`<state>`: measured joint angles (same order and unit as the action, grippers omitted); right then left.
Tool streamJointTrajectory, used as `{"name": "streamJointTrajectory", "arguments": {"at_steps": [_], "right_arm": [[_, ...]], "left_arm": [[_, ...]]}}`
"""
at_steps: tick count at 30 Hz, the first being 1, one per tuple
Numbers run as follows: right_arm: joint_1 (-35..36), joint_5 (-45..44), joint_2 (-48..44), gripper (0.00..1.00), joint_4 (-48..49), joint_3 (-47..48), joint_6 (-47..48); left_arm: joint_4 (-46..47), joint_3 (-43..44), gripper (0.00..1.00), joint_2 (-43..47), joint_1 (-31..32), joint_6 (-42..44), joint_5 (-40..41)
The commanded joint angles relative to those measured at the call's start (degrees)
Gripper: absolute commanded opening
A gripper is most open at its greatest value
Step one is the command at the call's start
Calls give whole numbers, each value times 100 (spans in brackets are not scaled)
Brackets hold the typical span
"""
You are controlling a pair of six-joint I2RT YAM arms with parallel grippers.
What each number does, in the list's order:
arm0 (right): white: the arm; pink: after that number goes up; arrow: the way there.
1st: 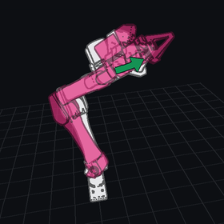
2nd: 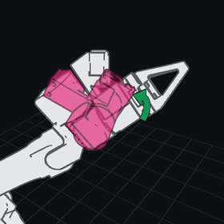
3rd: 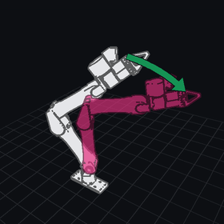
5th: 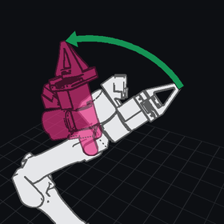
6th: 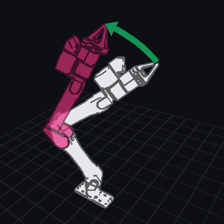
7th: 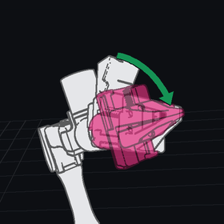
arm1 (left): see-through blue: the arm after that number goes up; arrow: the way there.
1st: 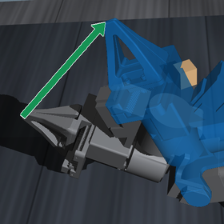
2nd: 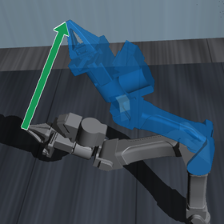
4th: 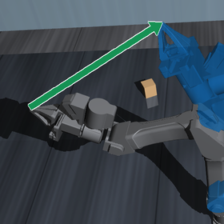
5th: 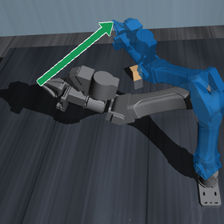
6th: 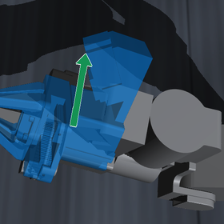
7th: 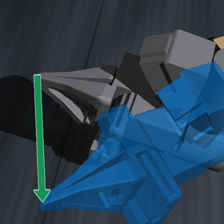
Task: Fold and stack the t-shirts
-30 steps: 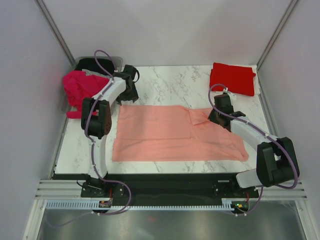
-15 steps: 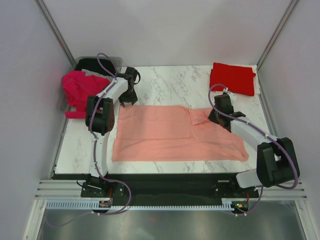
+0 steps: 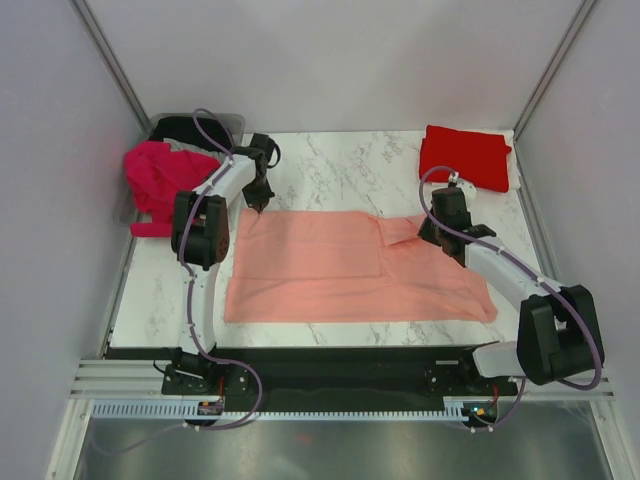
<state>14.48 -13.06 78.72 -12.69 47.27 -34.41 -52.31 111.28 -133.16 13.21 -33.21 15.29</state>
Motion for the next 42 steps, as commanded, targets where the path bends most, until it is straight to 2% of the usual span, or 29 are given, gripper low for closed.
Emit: {"name": "streamJointTrajectory", "arguments": {"at_steps": [1, 5, 9, 19, 25, 33, 36, 39, 42], "right_arm": [[2, -170, -269, 0, -23, 81, 128], [11, -302, -445, 0, -338, 265, 233], [-15, -460, -717, 0, -717, 467, 347], [-15, -557, -1613, 0, -1622, 301, 321], [-7, -627, -2193, 0, -2106, 160, 312], [-15, -883, -2835, 0, -2765, 99, 330], [81, -865, -3089, 0, -2923, -16, 146], [99, -646, -3335, 0, -3134, -77, -372], [108, -356, -3686, 0, -3310, -532, -1136]], "left_arm": [[-191, -1, 2, -52, -29, -71, -114], [-200, -168, 2, 185, -21, -98, -175], [-235, -493, 2, 938, -20, -168, -158], [248, -2547, 2, 2715, 111, -467, -53], [503, -3375, 2, 3279, 261, -616, -26], [600, -3930, 2, 3824, 454, -792, 149], [617, -4176, 2, 4043, 515, -906, 220], [705, -4501, 2, 4324, 551, -1003, 246], [775, -4887, 2, 4588, 560, -1073, 273]]}}
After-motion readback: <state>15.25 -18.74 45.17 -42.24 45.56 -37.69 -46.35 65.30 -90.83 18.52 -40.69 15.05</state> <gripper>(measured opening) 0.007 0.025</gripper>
